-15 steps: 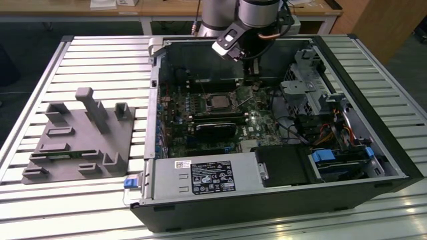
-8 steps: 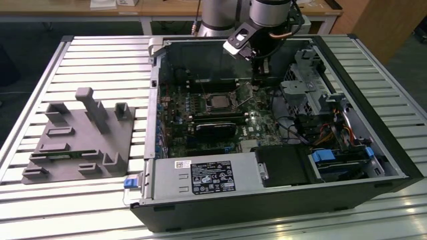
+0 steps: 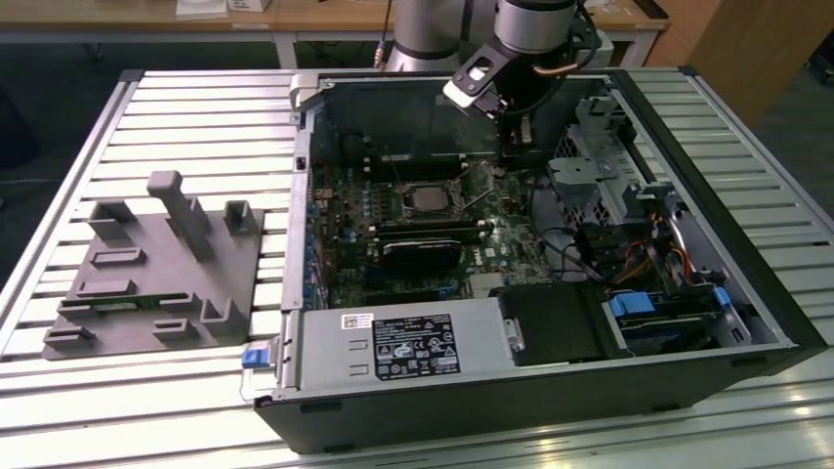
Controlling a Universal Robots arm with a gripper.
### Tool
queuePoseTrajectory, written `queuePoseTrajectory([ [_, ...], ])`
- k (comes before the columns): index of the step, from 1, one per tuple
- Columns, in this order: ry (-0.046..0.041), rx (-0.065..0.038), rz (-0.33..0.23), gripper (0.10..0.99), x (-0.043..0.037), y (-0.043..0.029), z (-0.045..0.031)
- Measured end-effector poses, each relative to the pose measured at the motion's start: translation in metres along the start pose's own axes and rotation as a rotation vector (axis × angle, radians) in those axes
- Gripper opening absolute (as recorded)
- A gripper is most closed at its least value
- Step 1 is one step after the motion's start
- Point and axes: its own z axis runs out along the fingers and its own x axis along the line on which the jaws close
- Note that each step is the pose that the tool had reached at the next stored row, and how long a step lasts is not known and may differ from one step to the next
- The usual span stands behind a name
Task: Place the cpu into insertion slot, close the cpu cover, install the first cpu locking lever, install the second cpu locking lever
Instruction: 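Close the cpu cover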
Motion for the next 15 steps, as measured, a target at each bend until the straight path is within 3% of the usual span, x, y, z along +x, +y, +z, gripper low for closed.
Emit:
queuePoseTrajectory([
  [6,-0.0001,0.002,0.000,0.106,0.0001,0.0027,0.0096],
  [13,-0.0006,0.011,0.000,0.106,0.0002,0.0051,0.0210],
  [15,-0.0009,0.011,0.000,0.106,0.0002,0.0058,0.0216],
])
